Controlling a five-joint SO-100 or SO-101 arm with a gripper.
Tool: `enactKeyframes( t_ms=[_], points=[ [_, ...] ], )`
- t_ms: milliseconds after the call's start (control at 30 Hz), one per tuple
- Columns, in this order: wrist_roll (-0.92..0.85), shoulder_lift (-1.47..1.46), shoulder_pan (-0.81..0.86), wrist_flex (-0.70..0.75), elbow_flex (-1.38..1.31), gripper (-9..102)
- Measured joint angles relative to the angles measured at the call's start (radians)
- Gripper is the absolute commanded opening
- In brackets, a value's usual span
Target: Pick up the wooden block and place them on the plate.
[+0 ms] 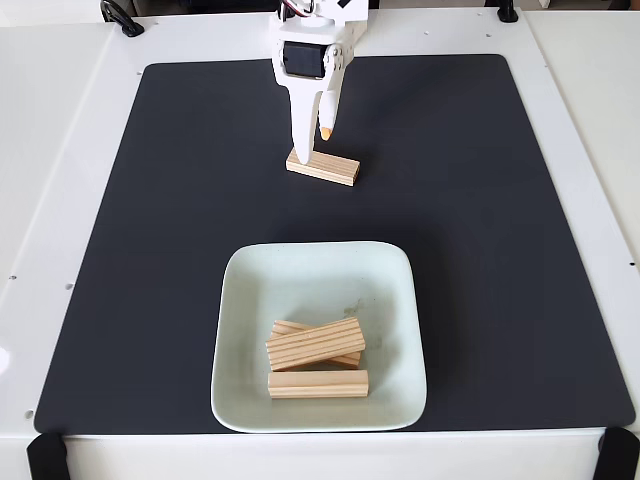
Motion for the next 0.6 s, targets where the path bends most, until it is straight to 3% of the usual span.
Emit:
enactKeyframes(
  t_ms=[600],
  points=[
    [0.0, -0.13, 0.008, 0.021, -0.054, 26]
  ],
)
